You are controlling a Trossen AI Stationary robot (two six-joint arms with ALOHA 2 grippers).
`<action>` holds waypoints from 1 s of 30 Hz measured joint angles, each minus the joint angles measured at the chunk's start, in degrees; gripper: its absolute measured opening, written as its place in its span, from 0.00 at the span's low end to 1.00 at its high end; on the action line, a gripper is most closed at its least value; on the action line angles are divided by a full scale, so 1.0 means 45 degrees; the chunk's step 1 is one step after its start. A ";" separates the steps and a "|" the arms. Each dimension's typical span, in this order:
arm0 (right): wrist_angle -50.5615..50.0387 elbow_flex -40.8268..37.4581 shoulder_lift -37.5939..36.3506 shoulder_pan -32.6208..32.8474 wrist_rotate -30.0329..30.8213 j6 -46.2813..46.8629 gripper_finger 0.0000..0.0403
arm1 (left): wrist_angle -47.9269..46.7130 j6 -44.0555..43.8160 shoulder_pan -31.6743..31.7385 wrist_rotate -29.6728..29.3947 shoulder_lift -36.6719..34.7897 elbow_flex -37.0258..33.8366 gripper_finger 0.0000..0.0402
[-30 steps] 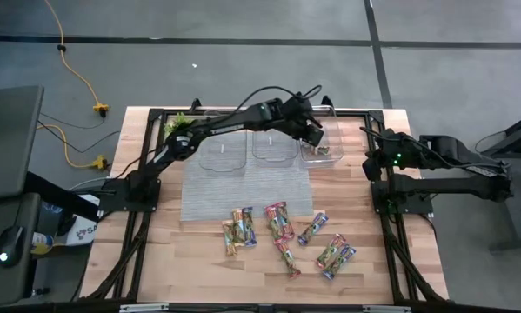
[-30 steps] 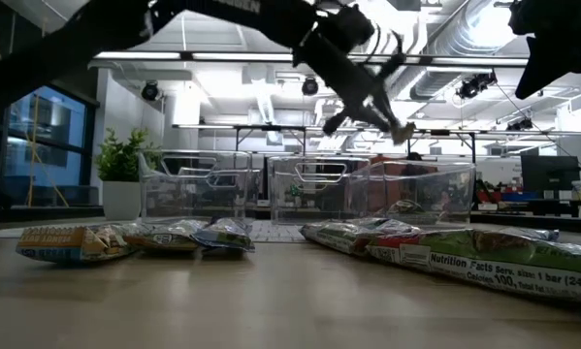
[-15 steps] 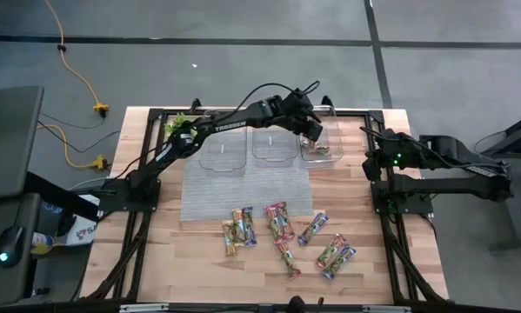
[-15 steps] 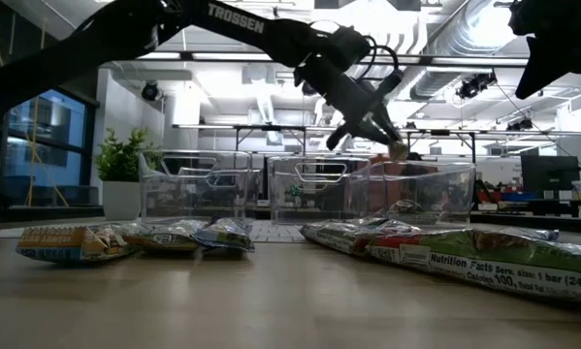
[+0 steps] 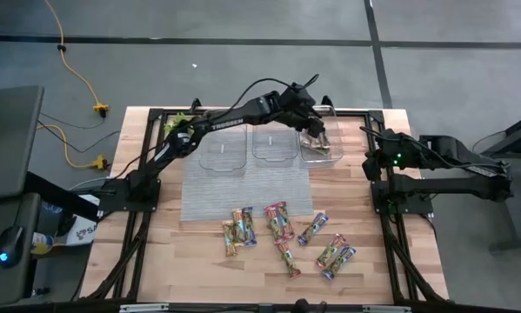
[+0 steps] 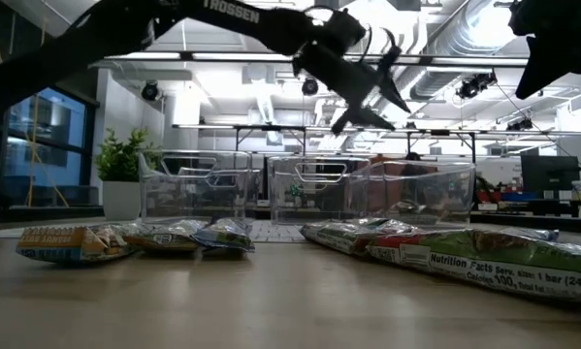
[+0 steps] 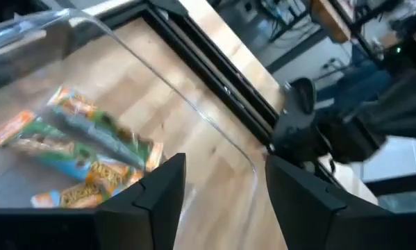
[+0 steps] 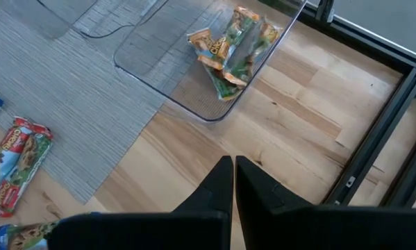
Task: Pick and place Granola Bars by type
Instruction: Put the yellow granola bar into the right transparent bin
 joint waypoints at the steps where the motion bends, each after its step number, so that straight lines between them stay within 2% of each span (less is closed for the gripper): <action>1: -0.0001 0.0000 0.0000 -0.0002 -0.0010 0.0035 0.00 | -0.0109 0.0023 -0.0005 0.0142 -0.0186 0.0000 0.48; 4: -0.0001 0.0000 0.0000 0.0000 -0.0037 0.0029 0.00 | -0.1801 0.0205 -0.0028 0.0482 -0.1006 0.0000 0.48; 6: -0.0001 0.0000 0.0000 0.0000 -0.0045 0.0016 0.00 | -0.3678 0.0654 -0.0199 0.0196 -0.1636 0.0005 0.48; 8: -0.0001 0.0000 0.0000 0.0000 -0.0045 -0.0067 0.00 | -0.6022 0.1185 -0.0600 -0.0858 -0.2263 0.0010 0.48; 11: -0.0001 0.0000 0.0000 0.0000 -0.0044 -0.0204 0.00 | -0.9615 0.1340 -0.1501 -0.3200 -0.3006 0.0010 0.48; 15: -0.0001 0.0000 0.0000 0.0000 -0.0040 -0.0246 0.00 | -1.3433 -0.0514 -0.3112 -0.5938 -0.3723 0.0007 0.48; 18: -0.0001 0.0000 0.0000 0.0000 -0.0043 -0.0246 0.00 | -1.3122 -0.2091 -0.4560 -0.7133 -0.4324 -0.0658 0.48; 23: -0.0001 0.0000 -0.0002 0.0000 -0.0183 -0.0202 0.00 | -1.3526 -0.5281 -0.6098 -0.7326 -0.4563 -0.1843 0.48; 27: -0.0001 0.0000 0.0004 0.0000 -0.0463 -0.0151 0.00 | -1.3146 -0.6551 -0.6774 -0.6658 -0.4536 -0.3375 0.48; 30: -0.0001 0.0000 0.0000 0.0000 -0.0570 0.0103 0.00 | -1.3174 -0.7680 -0.7283 -0.6150 -0.4546 -0.5175 0.48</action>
